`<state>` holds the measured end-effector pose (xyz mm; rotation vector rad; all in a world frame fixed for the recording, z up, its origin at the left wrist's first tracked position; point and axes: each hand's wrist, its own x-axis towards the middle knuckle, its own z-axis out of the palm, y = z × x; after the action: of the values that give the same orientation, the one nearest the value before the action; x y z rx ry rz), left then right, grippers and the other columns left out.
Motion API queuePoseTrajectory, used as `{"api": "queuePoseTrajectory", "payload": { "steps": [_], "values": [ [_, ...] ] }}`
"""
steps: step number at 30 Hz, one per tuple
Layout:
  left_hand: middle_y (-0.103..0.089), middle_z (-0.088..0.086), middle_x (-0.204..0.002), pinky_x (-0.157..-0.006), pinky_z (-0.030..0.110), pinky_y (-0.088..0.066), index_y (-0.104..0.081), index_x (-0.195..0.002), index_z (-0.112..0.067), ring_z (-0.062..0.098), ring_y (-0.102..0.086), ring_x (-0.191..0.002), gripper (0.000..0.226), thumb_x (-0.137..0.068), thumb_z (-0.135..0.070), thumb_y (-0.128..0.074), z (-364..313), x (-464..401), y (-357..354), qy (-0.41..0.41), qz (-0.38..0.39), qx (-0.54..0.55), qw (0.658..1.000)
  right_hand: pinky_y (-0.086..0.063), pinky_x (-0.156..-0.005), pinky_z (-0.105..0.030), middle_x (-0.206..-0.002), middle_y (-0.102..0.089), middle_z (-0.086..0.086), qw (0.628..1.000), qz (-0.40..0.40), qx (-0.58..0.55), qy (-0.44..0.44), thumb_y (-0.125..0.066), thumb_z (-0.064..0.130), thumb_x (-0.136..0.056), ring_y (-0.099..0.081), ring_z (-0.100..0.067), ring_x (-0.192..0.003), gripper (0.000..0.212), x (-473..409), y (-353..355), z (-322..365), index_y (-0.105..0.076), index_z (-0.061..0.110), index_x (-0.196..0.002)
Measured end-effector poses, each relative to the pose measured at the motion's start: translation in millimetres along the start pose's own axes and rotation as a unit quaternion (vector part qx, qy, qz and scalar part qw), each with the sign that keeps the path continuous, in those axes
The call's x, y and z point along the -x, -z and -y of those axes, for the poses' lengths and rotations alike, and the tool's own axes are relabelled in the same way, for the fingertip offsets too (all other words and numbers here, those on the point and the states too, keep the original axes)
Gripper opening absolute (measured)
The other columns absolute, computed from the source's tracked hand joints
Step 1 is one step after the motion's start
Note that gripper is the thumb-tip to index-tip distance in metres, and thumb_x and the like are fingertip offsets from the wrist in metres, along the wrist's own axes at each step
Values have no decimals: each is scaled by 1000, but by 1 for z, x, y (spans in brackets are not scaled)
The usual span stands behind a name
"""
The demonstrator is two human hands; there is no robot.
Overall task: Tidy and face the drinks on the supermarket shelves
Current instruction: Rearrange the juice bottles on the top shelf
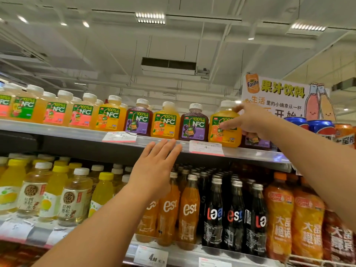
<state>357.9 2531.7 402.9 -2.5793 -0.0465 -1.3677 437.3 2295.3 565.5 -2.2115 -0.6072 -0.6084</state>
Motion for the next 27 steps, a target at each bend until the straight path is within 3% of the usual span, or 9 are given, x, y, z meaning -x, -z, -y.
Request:
{"api": "queuePoseTrajectory", "payload": {
  "steps": [4, 10, 13, 15, 17, 19, 23, 25, 27],
  "values": [
    [13, -7, -162, -114, 36, 18, 12, -151, -35, 15, 19, -147, 99, -84, -15, -57, -2, 0, 14, 3, 52, 1, 999, -47, -42, -24, -93, -58, 0, 999, -25, -10, 39, -88, 43, -63, -62, -17, -69, 69, 10, -1, 0, -45, 27, -116],
    [4, -11, -163, -110, 31, 12, -3, -153, -36, 12, 9, -148, 94, -81, -11, -59, 1, -8, 42, 2, 141, 88, 986, -59, -77, -44, -101, -59, 9, 989, -48, -75, 114, -87, 49, -55, -61, -18, -92, 74, 40, 4, -9, -55, 28, -118],
    [-5, -11, -163, -116, 36, 4, -14, -153, -36, 14, 2, -149, 85, -83, -17, -60, 2, -11, 58, 14, 188, 178, 966, -60, -67, -38, -98, -62, 12, 982, -20, -145, 121, -83, 58, -36, -66, -13, -83, 80, 64, 5, -4, -55, 34, -107],
    [-17, -9, -160, -117, 45, -19, -23, -150, -39, 21, -16, -146, 77, -84, -25, -61, 7, -11, 66, 45, 211, 275, 937, -57, -53, -27, -94, -67, 11, 975, 8, -193, 112, -86, 54, -34, -71, -12, -73, 71, 79, -2, 1, -58, 36, -97],
    [-30, -10, -154, -96, 37, -48, -30, -145, -45, 16, -41, -128, 72, -82, -30, -61, 14, -8, 73, 77, 217, 393, 890, -52, -47, -22, -92, -70, 7, 969, 34, -225, 95, -90, 49, -36, -72, -8, -68, 65, 96, -15, 7, -59, 37, -92],
    [-39, -15, -148, -81, 27, -46, -36, -142, -45, 10, -47, -119, 70, -77, -34, -61, 23, -2, 79, 75, 220, 486, 842, -48, -44, -21, -94, -72, 4, 968, 47, -235, 78, -91, 48, -36, -72, -13, -67, 68, 111, -32, 15, -60, 35, -94],
    [-64, -18, -122, -85, 25, -53, -48, -132, -41, 5, -62, -111, 56, -81, -31, -69, 42, 13, 82, 10, 262, 608, 749, -56, -46, -34, -90, -75, 3, 962, 72, -261, 43, -94, 39, -43, -74, -19, -72, 71, 136, -67, 41, -64, 27, -107],
    [-68, -12, -118, -89, 31, -56, -48, -130, -38, 8, -66, -107, 59, -79, -32, -78, 53, 24, 80, 8, 259, 626, 735, -57, -47, -38, -87, -75, 3, 961, 83, -263, 32, -94, 36, -48, -72, -20, -65, 70, 145, -82, 55, -64, 24, -110],
    [-68, -8, -117, -90, 37, -56, -49, -127, -38, 11, -67, -105, 63, -73, -35, -83, 67, 32, 79, 25, 244, 631, 736, -45, -36, -23, -81, -74, 1, 958, 89, -272, 24, -93, 34, -49, -66, -12, -50, 72, 153, -96, 68, -64, 20, -113]
  ]
}}
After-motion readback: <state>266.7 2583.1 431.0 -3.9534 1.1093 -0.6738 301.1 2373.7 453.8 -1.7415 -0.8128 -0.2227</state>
